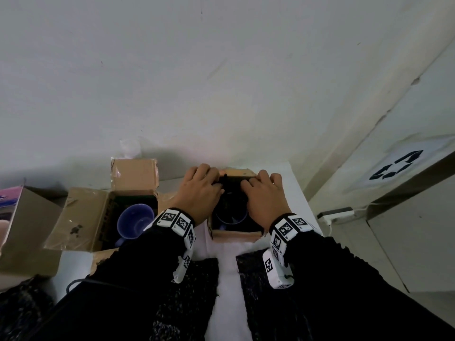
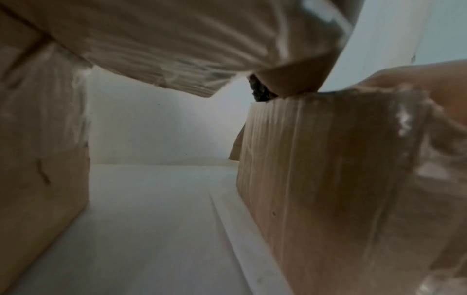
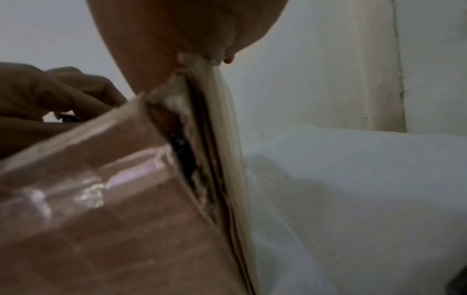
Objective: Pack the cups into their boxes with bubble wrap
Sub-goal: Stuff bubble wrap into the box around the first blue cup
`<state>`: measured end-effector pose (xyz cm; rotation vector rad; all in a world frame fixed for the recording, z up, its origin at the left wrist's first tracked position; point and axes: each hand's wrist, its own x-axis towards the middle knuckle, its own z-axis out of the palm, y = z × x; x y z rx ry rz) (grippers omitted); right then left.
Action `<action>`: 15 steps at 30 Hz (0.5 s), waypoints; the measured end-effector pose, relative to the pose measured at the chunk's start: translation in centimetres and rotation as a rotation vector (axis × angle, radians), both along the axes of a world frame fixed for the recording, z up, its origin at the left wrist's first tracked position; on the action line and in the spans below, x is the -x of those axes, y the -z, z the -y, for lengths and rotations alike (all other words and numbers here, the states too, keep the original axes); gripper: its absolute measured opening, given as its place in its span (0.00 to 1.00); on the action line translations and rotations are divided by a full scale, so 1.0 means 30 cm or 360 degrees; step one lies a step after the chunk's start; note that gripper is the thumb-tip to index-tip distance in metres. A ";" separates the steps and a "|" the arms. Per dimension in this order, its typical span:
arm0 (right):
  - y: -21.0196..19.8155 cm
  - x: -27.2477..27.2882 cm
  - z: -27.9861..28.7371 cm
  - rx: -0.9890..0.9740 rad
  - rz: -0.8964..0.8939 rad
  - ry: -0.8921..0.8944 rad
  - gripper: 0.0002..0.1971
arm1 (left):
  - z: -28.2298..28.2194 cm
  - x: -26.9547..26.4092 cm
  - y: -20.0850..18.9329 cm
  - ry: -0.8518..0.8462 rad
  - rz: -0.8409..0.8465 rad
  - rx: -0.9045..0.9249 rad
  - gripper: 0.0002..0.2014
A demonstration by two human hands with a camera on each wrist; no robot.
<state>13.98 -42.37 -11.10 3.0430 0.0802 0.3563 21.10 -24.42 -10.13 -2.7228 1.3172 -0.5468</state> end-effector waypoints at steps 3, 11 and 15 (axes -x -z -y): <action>-0.001 -0.004 -0.006 0.0027 0.0029 0.0018 0.12 | -0.001 -0.007 -0.012 -0.0078 -0.0070 -0.0189 0.18; -0.019 0.028 0.011 -0.0046 -0.0003 0.0015 0.13 | -0.009 0.033 -0.055 -0.0078 -0.0248 0.0090 0.25; -0.030 0.066 0.043 -0.0153 -0.0110 0.0037 0.21 | -0.025 0.036 -0.072 -0.0148 -0.0331 -0.0117 0.21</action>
